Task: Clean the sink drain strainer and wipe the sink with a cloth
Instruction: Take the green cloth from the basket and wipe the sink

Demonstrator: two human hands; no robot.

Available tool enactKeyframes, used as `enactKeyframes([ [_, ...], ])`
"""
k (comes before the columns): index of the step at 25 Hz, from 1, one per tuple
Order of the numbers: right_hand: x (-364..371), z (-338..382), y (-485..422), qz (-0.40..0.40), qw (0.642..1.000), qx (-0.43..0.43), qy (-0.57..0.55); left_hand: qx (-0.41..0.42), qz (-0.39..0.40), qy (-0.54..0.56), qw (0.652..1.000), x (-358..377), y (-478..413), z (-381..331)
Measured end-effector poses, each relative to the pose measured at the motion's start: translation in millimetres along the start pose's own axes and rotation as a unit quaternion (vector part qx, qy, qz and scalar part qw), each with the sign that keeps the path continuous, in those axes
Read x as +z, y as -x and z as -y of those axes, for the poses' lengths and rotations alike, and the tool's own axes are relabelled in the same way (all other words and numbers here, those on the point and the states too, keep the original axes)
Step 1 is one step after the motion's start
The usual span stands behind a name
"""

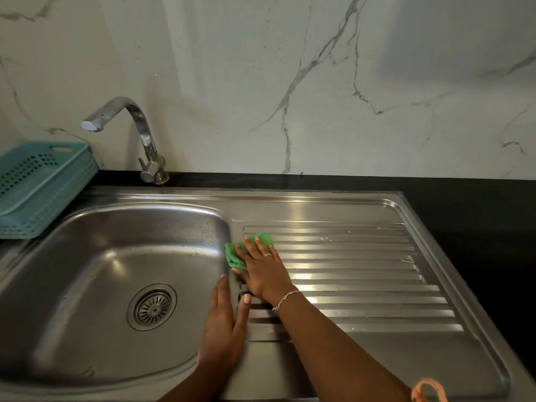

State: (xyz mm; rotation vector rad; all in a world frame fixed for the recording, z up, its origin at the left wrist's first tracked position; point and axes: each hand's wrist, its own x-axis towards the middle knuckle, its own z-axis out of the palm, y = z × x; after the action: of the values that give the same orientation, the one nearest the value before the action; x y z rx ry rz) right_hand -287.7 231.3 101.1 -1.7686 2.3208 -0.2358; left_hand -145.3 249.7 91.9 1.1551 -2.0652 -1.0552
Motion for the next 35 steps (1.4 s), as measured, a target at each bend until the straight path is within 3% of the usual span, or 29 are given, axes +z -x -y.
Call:
enactKeyframes([
  [14,-37,-135,66,-0.021,0.988,0.15,0.013,-0.014,0.016,-0.026,0.999,2,-1,6],
  [23,-54,-234,114,-0.054,0.951,0.302,0.032,-0.021,0.024,-0.037,0.999,0,-2,-1],
  [35,-59,-251,104,-0.052,0.935,0.349,0.037,-0.011,0.017,-0.015,1.0,3,-3,-9],
])
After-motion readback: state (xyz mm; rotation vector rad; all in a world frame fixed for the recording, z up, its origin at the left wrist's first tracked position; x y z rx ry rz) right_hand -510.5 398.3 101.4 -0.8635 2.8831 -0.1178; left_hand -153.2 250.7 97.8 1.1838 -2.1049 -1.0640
